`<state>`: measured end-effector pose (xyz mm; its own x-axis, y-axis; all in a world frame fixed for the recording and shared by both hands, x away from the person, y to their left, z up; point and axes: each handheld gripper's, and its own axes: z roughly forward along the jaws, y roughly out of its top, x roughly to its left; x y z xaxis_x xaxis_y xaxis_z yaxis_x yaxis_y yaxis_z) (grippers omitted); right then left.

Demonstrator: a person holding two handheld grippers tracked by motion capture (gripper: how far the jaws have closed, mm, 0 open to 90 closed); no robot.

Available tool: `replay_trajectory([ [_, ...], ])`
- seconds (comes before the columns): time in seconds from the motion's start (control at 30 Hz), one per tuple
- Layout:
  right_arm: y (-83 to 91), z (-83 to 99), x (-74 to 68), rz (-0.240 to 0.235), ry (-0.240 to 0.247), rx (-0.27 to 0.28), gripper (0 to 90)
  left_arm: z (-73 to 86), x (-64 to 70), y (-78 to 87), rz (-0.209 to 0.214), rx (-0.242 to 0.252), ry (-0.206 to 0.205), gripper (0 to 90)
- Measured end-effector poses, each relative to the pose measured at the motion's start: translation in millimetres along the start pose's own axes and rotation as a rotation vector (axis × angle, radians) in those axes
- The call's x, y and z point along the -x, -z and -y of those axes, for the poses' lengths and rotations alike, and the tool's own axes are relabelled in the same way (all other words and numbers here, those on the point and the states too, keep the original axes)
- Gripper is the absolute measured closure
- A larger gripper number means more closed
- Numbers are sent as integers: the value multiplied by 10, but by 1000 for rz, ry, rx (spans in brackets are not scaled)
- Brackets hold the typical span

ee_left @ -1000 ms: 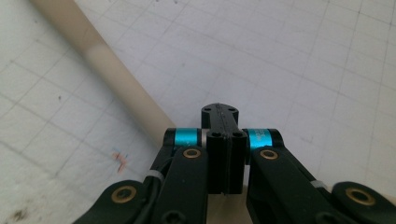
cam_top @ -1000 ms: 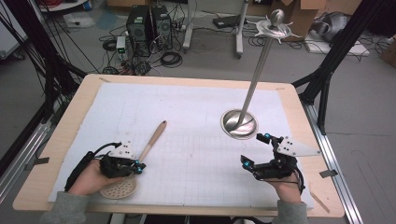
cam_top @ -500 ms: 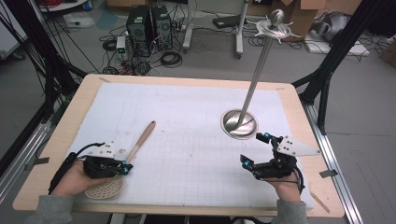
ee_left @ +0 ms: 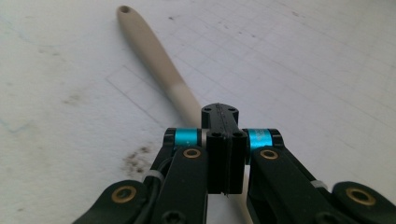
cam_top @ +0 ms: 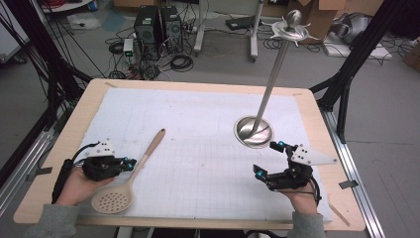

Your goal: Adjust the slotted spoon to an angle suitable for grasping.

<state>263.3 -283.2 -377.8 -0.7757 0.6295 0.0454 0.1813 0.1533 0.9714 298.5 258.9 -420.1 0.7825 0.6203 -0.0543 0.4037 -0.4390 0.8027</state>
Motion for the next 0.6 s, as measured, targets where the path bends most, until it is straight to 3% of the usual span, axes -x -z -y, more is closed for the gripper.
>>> replay_trajectory([
  [0.1,-6,-1,4,2,3,3,15,-31,-36,-56,-25,-12,-3,896],
  [0.27,-10,-1,5,-1,-5,-2,15,-128,-98,-158,-29,-25,24,897],
  [0.4,0,-1,17,0,-3,7,15,-212,-109,-262,-50,-71,39,896],
  [0.5,15,-2,21,1,-4,12,16,-237,-93,-361,-59,-95,28,897],
  [0.6,28,-3,20,1,-9,15,15,-247,-102,-378,-58,-86,39,897],
])
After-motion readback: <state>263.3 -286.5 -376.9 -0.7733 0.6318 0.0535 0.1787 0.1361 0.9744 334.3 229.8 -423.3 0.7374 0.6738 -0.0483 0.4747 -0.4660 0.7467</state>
